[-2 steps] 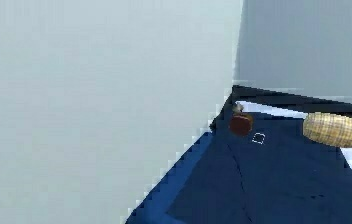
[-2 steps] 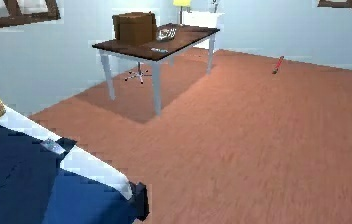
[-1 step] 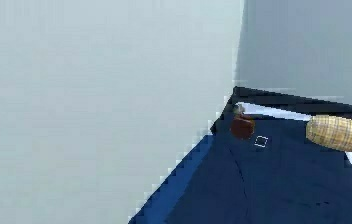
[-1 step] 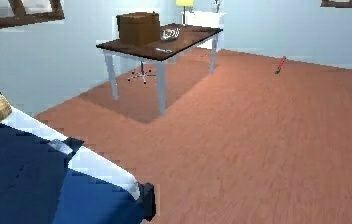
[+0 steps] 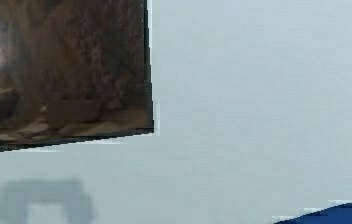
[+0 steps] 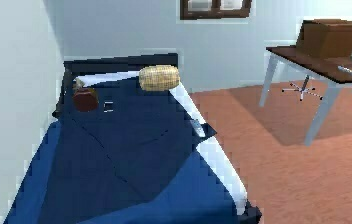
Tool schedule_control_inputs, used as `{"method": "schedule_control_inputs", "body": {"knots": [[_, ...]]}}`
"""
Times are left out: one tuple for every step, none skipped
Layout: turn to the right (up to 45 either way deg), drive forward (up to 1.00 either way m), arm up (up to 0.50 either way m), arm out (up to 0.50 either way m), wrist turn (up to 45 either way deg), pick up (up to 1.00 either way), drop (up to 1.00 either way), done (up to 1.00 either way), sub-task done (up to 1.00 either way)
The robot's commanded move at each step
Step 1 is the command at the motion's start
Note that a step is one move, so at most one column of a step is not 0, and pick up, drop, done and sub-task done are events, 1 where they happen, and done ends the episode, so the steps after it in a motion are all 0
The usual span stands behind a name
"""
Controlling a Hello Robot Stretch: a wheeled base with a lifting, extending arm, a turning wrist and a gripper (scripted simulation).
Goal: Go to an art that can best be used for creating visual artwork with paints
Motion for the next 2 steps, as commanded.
{"method": "schedule_control_inputs", "body": {"knots": [[-36.0,0.00,0.00,0.00,0.0,0.00,0.00,0.00,0.00],[0.0,0.00,0.00,0.00,0.0,0.00,0.00,1.00,0.00]]}}
